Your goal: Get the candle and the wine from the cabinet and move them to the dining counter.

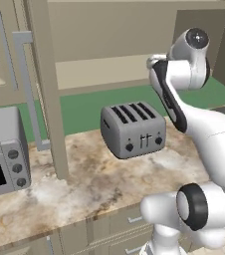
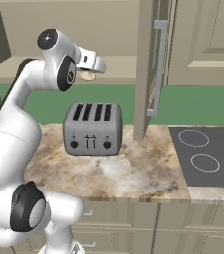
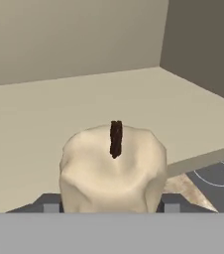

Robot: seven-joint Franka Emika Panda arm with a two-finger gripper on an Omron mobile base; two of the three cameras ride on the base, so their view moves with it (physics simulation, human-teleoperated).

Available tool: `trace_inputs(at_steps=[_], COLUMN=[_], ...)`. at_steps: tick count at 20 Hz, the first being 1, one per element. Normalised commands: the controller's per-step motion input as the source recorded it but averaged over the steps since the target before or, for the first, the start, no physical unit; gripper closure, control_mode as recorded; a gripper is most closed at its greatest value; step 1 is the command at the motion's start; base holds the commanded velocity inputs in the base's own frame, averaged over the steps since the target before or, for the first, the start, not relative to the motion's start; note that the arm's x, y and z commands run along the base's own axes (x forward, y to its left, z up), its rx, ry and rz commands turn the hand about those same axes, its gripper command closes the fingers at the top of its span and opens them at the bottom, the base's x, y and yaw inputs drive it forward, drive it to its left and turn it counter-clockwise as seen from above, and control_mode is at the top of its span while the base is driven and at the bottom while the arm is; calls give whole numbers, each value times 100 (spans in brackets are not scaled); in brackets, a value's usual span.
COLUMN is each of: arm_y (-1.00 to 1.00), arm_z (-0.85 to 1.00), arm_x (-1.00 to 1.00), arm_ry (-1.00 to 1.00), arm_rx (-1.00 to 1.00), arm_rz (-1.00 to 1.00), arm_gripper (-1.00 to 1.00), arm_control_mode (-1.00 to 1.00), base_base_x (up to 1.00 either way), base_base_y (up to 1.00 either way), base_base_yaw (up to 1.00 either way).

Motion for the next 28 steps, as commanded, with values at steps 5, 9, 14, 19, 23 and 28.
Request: trace_inputs(at_steps=[5,9,14,19,23,28], arm_y=[46,50,32,3,0,0], arm_z=[0,0,5,2,1,2], arm_x=[-69,-71,-64,-69,-69,-63], arm_ry=[-2,-2,-2,-3,0,0], arm_rx=[0,0,0,0,0,0], arm_rz=[4,6,5,9,10,3], arm_gripper=[100,100,100,100,100,100], arm_control_mode=[-100,-100,-100,-100,-100,-100], base_base_x=[0,0,0,0,0,0], base_base_y=[0,0,0,0,0,0], base_base_yaw=[0,0,0,0,0,0])
